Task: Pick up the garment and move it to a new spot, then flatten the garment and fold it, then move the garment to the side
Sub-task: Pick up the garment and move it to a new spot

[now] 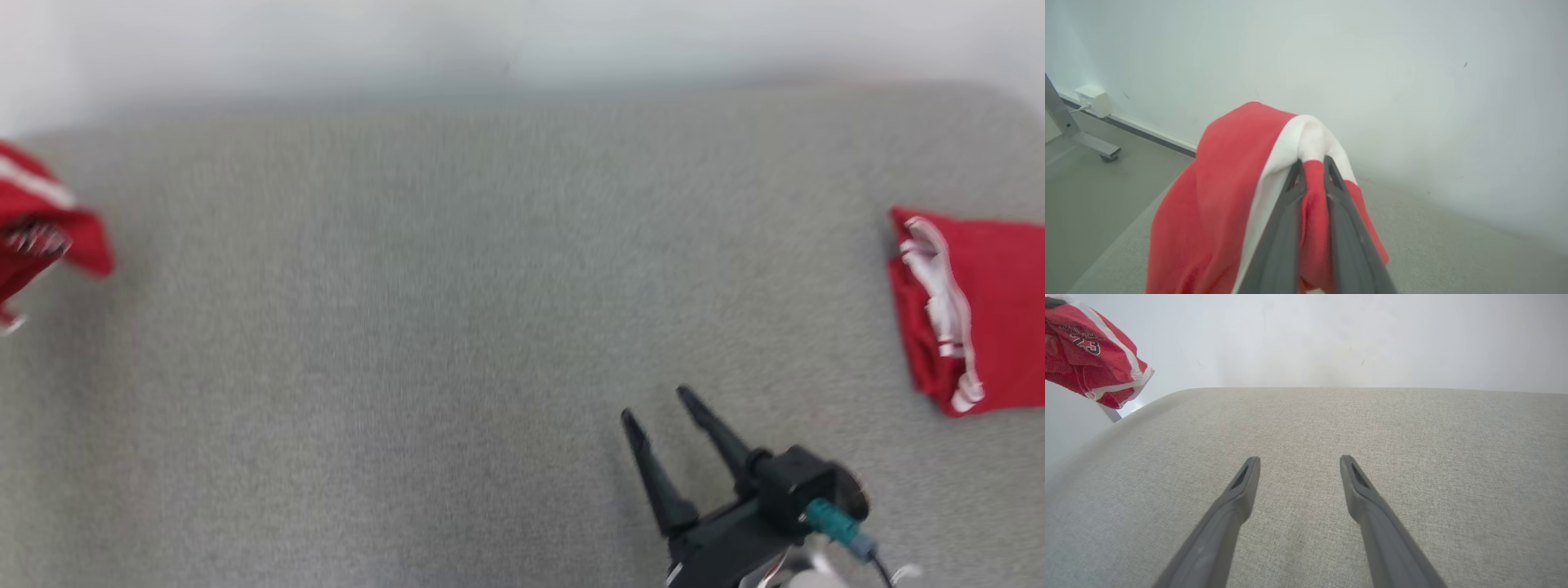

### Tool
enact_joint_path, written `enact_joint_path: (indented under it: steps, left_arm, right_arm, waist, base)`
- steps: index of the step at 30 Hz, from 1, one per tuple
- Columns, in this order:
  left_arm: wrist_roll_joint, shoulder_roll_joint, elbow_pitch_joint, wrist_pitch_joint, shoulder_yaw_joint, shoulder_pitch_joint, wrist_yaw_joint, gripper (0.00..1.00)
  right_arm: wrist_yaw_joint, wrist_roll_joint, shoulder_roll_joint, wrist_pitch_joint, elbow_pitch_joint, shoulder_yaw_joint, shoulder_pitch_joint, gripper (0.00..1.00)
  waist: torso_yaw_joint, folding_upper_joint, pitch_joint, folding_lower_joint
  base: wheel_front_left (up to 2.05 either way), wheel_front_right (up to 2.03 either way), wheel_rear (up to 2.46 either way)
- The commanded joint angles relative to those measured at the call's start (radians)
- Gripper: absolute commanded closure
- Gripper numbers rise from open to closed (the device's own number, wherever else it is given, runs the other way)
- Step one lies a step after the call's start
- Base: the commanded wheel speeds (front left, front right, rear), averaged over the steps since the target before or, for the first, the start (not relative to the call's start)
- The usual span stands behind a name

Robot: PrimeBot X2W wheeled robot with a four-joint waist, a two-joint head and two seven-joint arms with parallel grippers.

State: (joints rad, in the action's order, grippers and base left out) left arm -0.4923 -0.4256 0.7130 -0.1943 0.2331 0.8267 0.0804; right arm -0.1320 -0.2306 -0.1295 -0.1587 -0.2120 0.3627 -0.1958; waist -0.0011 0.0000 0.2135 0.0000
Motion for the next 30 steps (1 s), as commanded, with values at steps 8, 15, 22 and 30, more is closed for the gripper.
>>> enact_joint_path:
  steps: [8, 15, 22, 30]
  left_arm:
    - [-0.041, 0.192, -0.289, -0.073, -0.115, -0.019, 0.016, 1.0]
    - [-0.046, 0.31, -0.437, -0.094, -0.216, -0.117, 0.02, 1.0]
    - [0.024, 0.357, -0.418, -0.035, -0.346, -0.255, -0.018, 1.0]
    - [0.111, 0.369, -0.214, 0.073, -0.465, -0.321, -0.086, 1.0]
  right_arm:
    - [0.003, -0.024, 0.036, -0.037, -0.085, 0.025, 0.022, 0.0]
    - [0.003, -0.014, 0.033, -0.039, -0.076, -0.009, 0.008, 0.0]
    - [0.003, 0.004, 0.044, -0.032, -0.058, -0.041, 0.03, 0.0]
    - [0.003, 0.008, 0.056, -0.046, -0.055, -0.052, 0.016, 0.0]
  waist:
    - [-0.136, 0.0, -0.229, 0.0]
    - [-0.226, 0.0, -0.201, 0.0]
    - [-0.327, 0.0, -0.145, 0.0]
    - [-0.383, 0.0, -0.097, 0.0]
  base:
    - [0.0, 0.0, 0.0]
    - [0.0, 0.0, 0.0]
    - [0.0, 0.0, 0.0]
    - [0.0, 0.0, 0.0]
